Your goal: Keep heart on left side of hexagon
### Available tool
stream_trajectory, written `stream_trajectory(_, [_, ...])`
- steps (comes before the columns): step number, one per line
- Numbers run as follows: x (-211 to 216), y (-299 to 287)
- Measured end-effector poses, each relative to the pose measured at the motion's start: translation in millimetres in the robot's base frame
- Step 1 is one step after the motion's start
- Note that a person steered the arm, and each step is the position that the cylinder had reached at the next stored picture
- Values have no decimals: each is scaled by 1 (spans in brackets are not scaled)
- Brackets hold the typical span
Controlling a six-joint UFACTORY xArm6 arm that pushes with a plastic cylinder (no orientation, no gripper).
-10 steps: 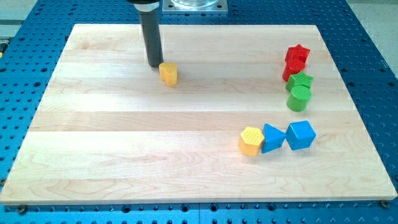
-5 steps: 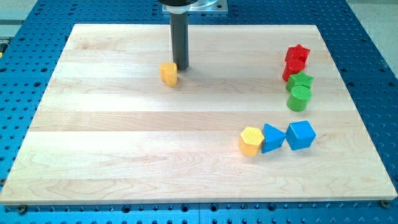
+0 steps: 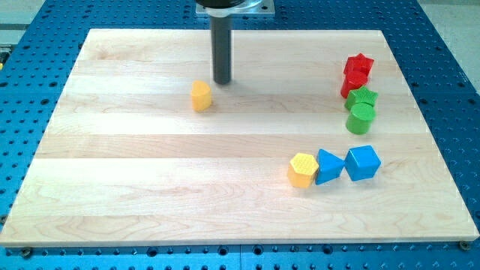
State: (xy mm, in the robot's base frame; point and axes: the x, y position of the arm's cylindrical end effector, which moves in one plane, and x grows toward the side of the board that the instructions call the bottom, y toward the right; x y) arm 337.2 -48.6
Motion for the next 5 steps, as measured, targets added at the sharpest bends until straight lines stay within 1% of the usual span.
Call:
stream_trajectory(1, [72, -18])
stream_trajectory(2, [141, -4])
stream_trajectory(3, [115, 1])
stream_trajectory(4, [99, -10])
stream_trajectory(5, [92, -31])
